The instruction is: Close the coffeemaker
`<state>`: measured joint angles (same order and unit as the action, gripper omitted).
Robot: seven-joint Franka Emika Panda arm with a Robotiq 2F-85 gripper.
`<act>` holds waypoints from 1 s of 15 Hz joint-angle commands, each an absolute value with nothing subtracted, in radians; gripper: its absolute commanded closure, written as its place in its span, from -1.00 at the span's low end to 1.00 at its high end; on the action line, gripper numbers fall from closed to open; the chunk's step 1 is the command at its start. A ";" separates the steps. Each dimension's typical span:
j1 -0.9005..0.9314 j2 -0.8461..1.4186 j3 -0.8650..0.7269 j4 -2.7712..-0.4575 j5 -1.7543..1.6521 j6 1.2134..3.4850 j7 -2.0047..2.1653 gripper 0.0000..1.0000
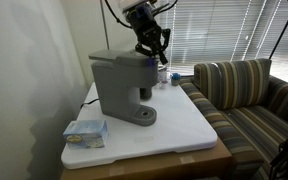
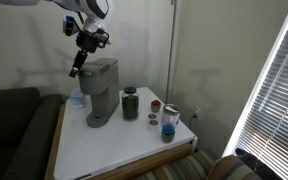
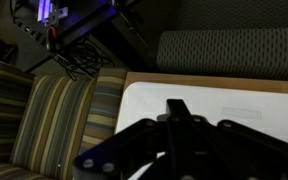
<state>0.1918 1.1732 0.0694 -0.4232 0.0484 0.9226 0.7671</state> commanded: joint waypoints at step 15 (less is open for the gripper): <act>0.217 1.024 0.062 -0.395 -0.050 1.072 0.559 1.00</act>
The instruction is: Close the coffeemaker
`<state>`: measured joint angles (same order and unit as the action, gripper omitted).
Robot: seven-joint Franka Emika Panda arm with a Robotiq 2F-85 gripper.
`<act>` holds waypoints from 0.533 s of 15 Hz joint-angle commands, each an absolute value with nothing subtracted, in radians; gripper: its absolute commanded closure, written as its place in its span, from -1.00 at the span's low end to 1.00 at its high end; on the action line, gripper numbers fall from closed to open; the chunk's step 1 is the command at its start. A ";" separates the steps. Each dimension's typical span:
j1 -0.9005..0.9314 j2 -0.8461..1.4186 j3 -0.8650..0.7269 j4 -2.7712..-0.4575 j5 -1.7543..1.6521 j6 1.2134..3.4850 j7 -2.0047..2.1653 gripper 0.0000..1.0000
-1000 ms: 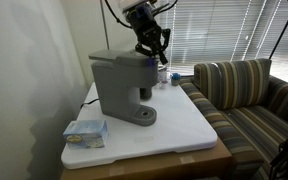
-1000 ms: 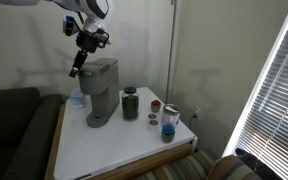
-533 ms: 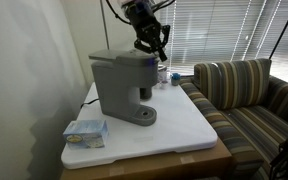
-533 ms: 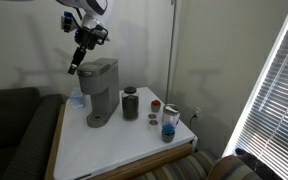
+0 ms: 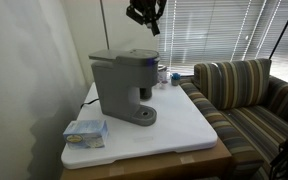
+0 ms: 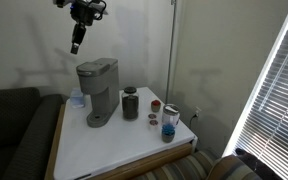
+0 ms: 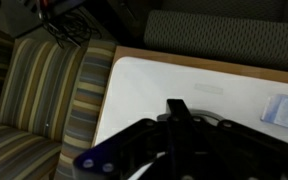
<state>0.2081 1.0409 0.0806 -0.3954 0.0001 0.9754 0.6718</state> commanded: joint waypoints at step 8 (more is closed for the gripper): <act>0.192 1.009 0.100 -0.392 -0.061 1.399 0.295 0.34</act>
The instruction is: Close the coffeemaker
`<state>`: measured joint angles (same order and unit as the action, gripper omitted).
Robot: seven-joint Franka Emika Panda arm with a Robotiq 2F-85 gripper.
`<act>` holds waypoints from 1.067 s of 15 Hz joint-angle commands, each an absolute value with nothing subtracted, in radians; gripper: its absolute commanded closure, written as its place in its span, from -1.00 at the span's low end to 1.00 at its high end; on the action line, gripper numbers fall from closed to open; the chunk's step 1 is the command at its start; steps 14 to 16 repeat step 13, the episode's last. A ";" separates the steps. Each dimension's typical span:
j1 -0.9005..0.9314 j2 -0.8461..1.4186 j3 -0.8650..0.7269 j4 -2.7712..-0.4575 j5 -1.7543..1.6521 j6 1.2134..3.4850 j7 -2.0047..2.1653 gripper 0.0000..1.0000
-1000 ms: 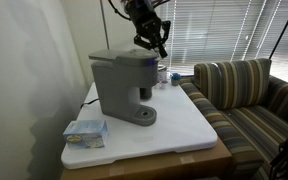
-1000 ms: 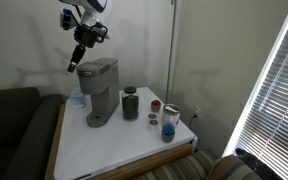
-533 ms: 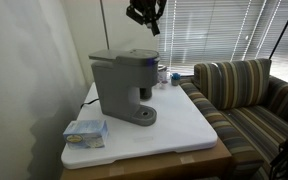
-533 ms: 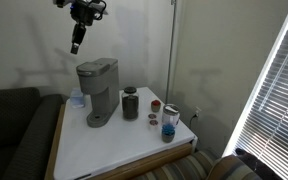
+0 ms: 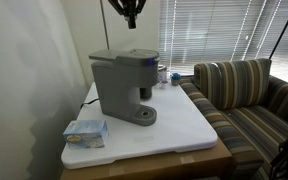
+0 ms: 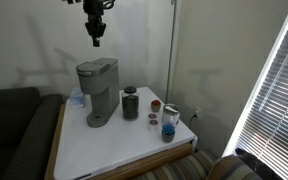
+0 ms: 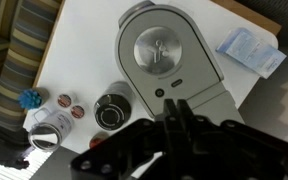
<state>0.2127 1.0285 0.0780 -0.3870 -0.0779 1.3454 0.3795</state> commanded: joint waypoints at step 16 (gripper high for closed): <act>0.175 0.956 0.101 -0.380 0.094 1.404 0.243 -0.97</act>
